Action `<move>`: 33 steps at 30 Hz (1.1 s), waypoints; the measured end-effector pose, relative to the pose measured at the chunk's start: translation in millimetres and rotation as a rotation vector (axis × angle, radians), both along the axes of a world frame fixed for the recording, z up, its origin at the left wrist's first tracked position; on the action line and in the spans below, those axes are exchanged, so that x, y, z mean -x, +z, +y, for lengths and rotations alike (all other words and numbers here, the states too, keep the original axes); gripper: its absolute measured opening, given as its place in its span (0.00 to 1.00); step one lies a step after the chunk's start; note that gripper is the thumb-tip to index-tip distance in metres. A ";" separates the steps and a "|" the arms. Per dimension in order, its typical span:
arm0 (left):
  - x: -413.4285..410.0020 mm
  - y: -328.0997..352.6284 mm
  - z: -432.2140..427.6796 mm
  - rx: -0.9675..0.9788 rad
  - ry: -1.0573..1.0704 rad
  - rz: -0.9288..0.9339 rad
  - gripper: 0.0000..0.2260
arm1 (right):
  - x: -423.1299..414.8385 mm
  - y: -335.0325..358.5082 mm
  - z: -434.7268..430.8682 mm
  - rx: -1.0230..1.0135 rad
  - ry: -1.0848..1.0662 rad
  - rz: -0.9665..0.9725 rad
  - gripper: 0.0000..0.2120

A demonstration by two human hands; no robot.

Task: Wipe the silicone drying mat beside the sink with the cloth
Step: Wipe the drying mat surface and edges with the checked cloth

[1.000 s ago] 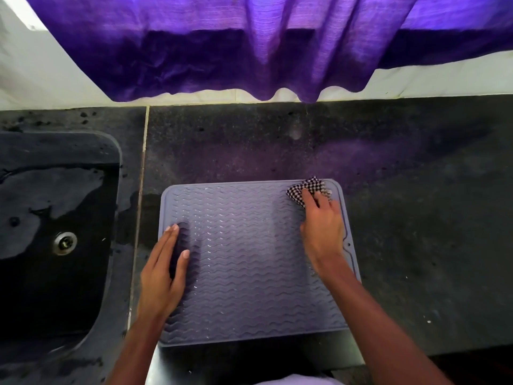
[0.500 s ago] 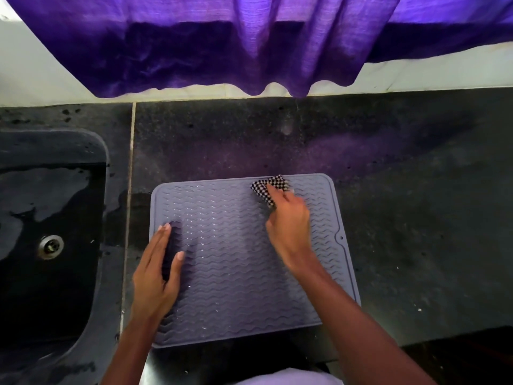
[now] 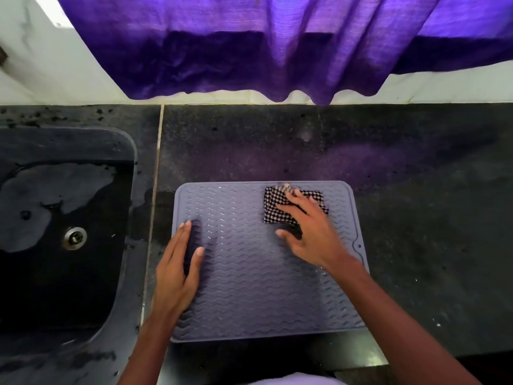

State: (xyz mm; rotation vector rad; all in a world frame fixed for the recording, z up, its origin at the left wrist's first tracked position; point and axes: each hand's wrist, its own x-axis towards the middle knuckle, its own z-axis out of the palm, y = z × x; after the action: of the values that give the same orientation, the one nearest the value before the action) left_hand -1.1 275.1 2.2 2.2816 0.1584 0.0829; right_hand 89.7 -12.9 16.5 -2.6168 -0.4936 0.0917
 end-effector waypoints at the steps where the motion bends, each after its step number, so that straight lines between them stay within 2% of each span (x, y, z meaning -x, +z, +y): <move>1: 0.0 -0.3 -0.4 0.004 0.001 0.001 0.28 | -0.9 1.5 -0.8 -0.032 -0.028 0.021 0.26; 4: 0.1 -2.7 1.2 0.000 -0.003 -0.003 0.28 | -6.2 -1.3 1.5 -0.002 -0.025 0.027 0.32; 6: -0.4 -2.8 1.4 0.011 -0.004 -0.002 0.28 | -4.4 -11.4 2.9 0.048 -0.022 -0.027 0.30; 14: -0.3 -2.1 3.1 0.060 -0.022 -0.057 0.31 | 1.3 -20.8 32.2 0.103 -0.246 -0.163 0.24; 19: 0.3 -3.5 3.4 0.068 -0.034 -0.058 0.30 | 3.4 -4.3 63.2 0.204 -0.245 -0.188 0.25; 21: 0.4 -5.8 3.5 0.047 -0.054 -0.058 0.29 | -0.1 12.1 71.2 0.086 -0.298 -0.125 0.20; 24: 0.8 -7.6 4.3 0.043 -0.059 -0.054 0.28 | -11.2 36.3 66.6 -0.333 -0.461 0.009 0.14; 27: 1.1 -7.6 3.7 0.047 -0.056 -0.060 0.28 | -23.6 58.9 49.7 -0.424 -0.490 -0.026 0.16; 29: 1.7 -7.7 3.3 0.051 -0.051 -0.064 0.28 | -30.6 65.8 35.7 -0.386 -0.486 -0.092 0.17; 31: 1.7 -7.8 3.0 0.062 -0.042 -0.058 0.28 | -36.3 58.5 23.4 -0.258 -0.473 -0.173 0.17; 33: 2.1 -7.9 3.0 0.061 -0.035 -0.056 0.29 | -35.6 40.3 23.1 -0.135 -0.428 -0.126 0.19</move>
State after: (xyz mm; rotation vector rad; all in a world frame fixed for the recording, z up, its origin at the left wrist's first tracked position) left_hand -3.2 278.0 -5.7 2.2181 0.0909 0.1223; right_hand 125.3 10.1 56.8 -2.5424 0.0271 -0.2382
